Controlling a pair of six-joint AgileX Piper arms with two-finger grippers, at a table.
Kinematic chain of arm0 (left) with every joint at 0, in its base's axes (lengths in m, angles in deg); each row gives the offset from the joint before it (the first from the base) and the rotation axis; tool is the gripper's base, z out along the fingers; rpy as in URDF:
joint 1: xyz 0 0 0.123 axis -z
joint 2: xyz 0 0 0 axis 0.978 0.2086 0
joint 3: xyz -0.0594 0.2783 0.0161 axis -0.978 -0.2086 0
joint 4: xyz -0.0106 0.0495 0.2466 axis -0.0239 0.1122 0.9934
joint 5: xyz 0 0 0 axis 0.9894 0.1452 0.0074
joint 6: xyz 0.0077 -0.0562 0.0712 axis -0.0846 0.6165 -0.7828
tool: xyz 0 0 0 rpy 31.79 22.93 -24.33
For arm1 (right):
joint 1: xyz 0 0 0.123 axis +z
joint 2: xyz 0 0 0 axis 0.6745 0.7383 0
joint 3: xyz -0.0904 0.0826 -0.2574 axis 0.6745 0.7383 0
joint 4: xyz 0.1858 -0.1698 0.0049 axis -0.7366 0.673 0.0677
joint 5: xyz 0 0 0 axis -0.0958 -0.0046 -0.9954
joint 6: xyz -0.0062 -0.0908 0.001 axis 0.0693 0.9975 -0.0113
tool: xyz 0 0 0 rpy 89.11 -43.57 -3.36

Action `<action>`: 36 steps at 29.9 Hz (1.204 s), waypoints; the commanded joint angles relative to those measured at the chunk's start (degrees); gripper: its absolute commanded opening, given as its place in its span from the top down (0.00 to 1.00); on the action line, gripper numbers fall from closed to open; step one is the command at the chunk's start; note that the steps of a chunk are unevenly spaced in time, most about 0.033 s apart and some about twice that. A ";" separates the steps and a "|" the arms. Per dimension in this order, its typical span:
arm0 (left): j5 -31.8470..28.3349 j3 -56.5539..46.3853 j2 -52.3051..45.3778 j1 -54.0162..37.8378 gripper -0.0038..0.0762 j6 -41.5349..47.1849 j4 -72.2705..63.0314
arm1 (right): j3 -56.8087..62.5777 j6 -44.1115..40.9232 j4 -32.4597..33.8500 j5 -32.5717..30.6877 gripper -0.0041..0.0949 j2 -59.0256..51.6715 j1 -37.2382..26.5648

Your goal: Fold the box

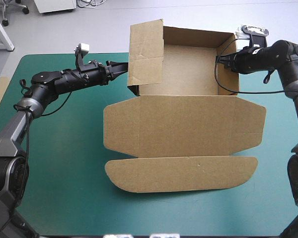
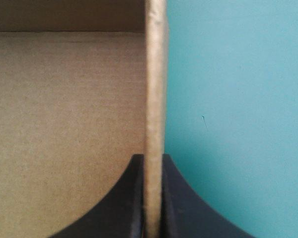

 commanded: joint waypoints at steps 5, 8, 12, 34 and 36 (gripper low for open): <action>0.76 9.78 -2.69 0.41 0.38 6.41 2.81 | -1.88 -0.10 -2.63 3.03 0.97 -2.58 -0.29; 1.45 11.46 -2.29 0.63 0.38 9.09 6.95 | -1.88 -0.10 -2.63 3.03 0.97 -2.58 -0.29; 4.17 11.56 -2.06 1.28 0.38 9.94 6.24 | -1.88 -0.10 -2.63 3.03 0.97 -2.58 -0.29; 8.93 27.30 -2.06 5.01 0.40 16.16 8.48 | -1.88 -0.10 -3.00 2.14 0.97 -2.58 -0.29; 10.30 28.74 -2.06 5.01 0.40 16.63 9.09 | -1.88 -0.10 -3.00 2.14 0.97 -2.58 -0.29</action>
